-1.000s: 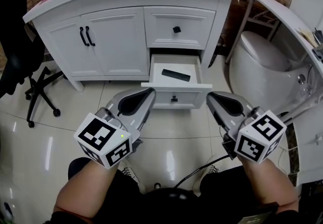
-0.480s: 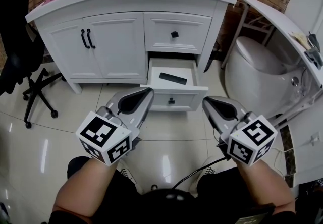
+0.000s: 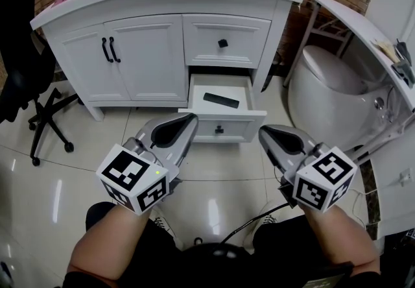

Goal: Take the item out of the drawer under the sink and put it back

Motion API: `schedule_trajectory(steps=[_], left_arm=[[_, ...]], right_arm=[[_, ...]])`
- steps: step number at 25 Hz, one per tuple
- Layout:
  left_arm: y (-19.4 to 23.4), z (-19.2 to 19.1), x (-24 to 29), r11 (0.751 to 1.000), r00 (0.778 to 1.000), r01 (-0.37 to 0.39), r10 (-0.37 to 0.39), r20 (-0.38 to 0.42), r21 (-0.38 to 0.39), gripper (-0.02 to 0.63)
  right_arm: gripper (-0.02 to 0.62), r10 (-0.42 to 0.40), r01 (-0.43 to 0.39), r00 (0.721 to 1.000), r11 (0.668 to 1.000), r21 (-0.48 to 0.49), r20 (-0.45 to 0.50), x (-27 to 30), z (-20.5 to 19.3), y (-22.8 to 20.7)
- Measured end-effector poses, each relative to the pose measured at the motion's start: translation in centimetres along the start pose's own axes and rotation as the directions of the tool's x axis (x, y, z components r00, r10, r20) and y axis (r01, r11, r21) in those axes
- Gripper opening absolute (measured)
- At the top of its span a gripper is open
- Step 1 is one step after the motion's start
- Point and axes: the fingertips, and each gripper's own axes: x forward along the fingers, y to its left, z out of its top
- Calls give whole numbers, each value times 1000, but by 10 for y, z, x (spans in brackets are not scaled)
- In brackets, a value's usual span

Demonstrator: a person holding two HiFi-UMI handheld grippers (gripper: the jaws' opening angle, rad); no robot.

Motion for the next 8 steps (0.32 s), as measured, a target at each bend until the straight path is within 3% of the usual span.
schedule_trajectory(steps=[8], left_arm=[[1,0,0,1000,1000,-3,3,0,3,6]], right_arm=[[6,7,-7,1000,1000,-1,1,1,1,1]])
